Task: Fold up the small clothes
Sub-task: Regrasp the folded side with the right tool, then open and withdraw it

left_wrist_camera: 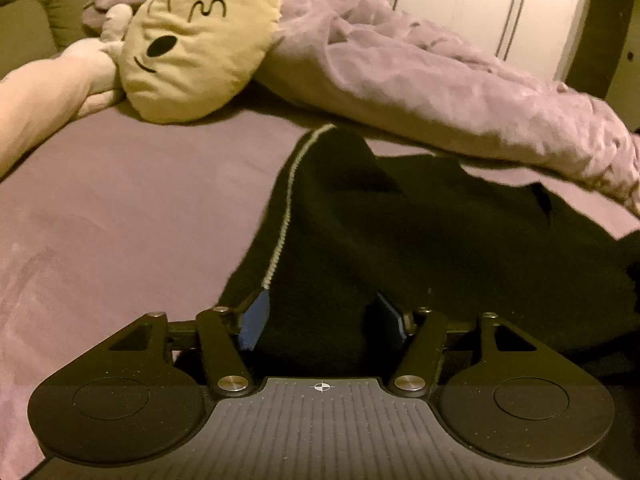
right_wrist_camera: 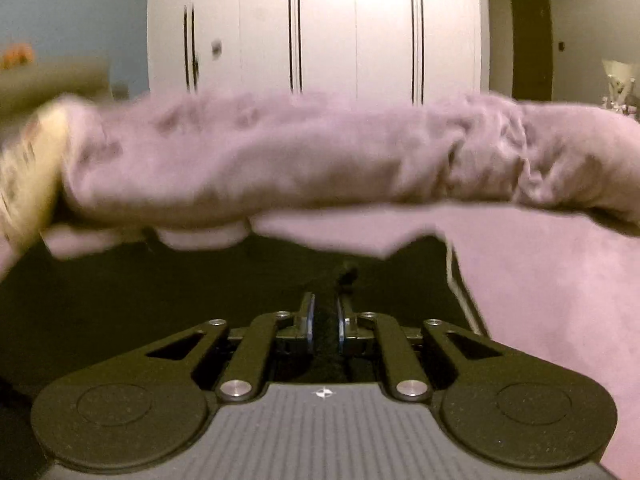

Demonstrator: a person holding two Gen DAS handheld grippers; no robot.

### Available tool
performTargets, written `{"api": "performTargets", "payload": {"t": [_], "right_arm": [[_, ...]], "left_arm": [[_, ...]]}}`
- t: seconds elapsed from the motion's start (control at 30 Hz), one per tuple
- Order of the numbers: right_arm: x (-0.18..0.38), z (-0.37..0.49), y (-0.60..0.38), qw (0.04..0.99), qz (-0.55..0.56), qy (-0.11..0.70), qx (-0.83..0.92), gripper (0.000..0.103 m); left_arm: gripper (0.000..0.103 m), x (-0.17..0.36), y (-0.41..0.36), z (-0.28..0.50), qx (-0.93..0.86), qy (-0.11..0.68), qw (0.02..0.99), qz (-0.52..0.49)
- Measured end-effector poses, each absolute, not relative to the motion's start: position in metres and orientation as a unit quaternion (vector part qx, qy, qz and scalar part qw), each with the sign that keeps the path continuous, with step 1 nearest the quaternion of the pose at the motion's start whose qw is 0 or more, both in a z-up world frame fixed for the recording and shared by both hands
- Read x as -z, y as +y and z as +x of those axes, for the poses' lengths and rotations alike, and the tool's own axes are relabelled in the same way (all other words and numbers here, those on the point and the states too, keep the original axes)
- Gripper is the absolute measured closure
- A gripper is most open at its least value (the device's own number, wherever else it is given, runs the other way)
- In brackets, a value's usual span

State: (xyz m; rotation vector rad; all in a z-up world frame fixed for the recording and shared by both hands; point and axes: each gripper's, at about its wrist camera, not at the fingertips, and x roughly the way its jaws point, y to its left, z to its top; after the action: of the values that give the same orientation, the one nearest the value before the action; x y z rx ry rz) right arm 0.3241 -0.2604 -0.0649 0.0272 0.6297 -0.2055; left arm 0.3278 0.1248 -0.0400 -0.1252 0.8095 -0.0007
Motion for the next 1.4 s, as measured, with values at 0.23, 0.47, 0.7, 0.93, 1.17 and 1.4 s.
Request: {"api": "performTargets", "payload": {"t": [0.23, 0.47, 0.7, 0.93, 1.17, 1.4], "right_arm": [[0.055, 0.308, -0.282, 0.931, 0.076, 0.340, 0.109, 0.080], [0.055, 0.216, -0.268, 0.926, 0.052, 0.369, 0.068, 0.078], [0.031, 0.123, -0.286, 0.913, 0.152, 0.363, 0.106, 0.073], [0.038, 0.046, -0.294, 0.888, 0.162, 0.414, 0.116, 0.069], [0.020, -0.001, -0.327, 0.872, 0.257, 0.390, 0.145, 0.064], [0.027, -0.024, -0.347, 0.858, 0.282, 0.402, 0.149, 0.063]], "left_arm": [[0.034, 0.034, 0.122, 0.313, 0.008, 0.398, 0.917, -0.039], [0.007, 0.040, 0.130, 0.267, 0.010, 0.441, 0.896, -0.045], [0.007, 0.046, 0.130, 0.199, 0.011, 0.459, 0.888, -0.028], [0.002, 0.050, 0.145, 0.142, -0.052, 0.447, 0.893, -0.016], [0.001, 0.042, 0.171, 0.122, -0.072, 0.479, 0.871, -0.078], [0.001, 0.050, 0.210, 0.110, -0.079, 0.516, 0.840, -0.148]]}}
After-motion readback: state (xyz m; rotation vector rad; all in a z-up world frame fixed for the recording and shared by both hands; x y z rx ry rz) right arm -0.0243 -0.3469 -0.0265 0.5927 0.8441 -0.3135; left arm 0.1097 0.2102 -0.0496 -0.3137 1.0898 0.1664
